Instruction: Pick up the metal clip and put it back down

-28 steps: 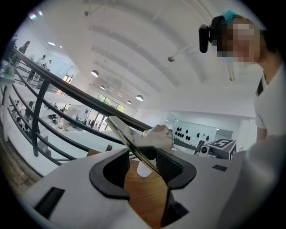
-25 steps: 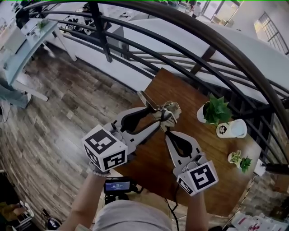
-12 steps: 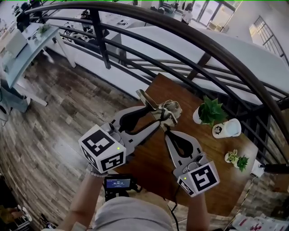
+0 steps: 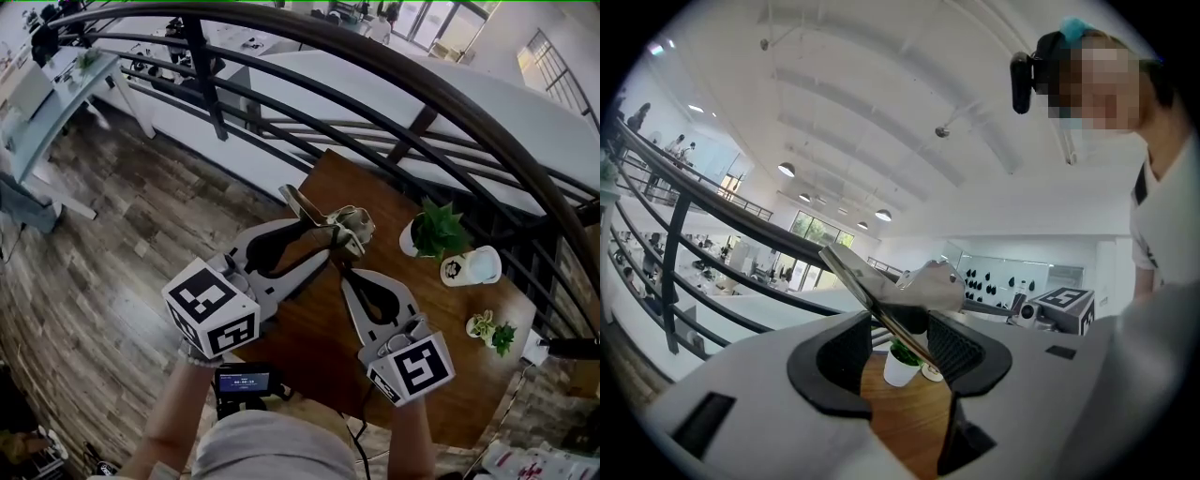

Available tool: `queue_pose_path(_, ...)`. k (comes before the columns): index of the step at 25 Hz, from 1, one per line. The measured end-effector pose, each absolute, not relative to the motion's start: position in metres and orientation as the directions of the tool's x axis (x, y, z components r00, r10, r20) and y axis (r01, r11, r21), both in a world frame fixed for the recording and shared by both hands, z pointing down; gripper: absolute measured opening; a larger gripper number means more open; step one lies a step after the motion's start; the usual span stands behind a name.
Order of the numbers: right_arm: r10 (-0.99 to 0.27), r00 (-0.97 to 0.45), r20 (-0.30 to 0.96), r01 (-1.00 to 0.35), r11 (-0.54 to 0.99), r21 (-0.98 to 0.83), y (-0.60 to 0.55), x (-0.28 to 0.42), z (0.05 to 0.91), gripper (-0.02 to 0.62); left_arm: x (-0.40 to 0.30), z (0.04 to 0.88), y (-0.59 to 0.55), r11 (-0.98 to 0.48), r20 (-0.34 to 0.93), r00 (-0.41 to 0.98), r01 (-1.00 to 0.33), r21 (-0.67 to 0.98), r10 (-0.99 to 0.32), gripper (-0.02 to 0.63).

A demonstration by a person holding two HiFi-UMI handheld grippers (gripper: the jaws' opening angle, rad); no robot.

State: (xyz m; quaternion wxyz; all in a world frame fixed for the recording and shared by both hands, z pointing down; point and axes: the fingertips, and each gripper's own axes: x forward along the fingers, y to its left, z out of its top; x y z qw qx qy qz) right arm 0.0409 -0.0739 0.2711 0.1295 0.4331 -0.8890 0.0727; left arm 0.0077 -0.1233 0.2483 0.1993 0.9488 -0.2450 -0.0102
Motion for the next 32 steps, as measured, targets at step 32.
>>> queue_pose_path(32,-0.692,-0.586,0.422,-0.799,0.581,-0.156,-0.162,0.1,0.399,0.015,0.067,0.391,-0.216,-0.694,0.256,0.874,-0.485,0.533,-0.414,0.192)
